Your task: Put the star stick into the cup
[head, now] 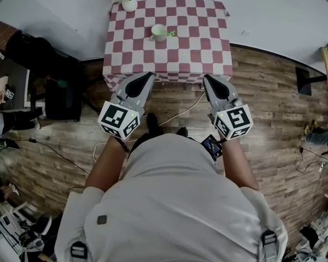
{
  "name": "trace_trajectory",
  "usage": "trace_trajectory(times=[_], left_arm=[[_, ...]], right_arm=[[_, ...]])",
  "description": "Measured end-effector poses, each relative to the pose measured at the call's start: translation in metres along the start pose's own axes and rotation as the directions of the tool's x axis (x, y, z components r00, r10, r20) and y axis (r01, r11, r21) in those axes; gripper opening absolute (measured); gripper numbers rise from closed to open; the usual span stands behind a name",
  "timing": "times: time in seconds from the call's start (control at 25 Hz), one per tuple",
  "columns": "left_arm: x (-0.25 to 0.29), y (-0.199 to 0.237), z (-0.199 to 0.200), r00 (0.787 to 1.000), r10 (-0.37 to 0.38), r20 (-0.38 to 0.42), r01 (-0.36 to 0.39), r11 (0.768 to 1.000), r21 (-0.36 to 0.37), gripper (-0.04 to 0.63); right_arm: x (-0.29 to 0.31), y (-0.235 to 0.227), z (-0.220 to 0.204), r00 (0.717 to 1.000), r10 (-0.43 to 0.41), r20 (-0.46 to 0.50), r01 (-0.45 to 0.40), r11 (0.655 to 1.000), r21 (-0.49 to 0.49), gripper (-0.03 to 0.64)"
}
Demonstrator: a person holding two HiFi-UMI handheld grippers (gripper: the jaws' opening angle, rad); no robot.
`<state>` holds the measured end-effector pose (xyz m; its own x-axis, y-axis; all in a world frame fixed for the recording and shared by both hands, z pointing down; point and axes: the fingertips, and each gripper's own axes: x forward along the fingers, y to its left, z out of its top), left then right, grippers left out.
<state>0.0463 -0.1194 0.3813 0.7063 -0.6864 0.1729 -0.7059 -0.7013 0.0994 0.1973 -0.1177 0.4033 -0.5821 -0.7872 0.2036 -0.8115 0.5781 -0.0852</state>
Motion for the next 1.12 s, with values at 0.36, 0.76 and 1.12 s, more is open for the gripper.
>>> trace_trajectory(times=[0.36,0.76,1.12], left_arm=[[-0.023,-0.043,-0.016,0.997,0.074,-0.011,-0.074,0.997,-0.015,0.005],[-0.058,-0.050,-0.021,0.998,0.060,0.012,-0.060,0.998,-0.009,0.005],[-0.103,-0.041,-0.009,0.999,-0.036,0.040,0.035,0.999,0.027,0.005]], right_arm=[[-0.036,0.007,-0.020,0.997,0.074,-0.007,-0.074,0.997,-0.003,0.009],[-0.047,0.042,-0.018,0.996,0.088,0.017,-0.087,0.996,-0.036,0.009],[-0.060,0.095,0.001,0.999,0.006,0.051,-0.003,0.999,-0.044,0.009]])
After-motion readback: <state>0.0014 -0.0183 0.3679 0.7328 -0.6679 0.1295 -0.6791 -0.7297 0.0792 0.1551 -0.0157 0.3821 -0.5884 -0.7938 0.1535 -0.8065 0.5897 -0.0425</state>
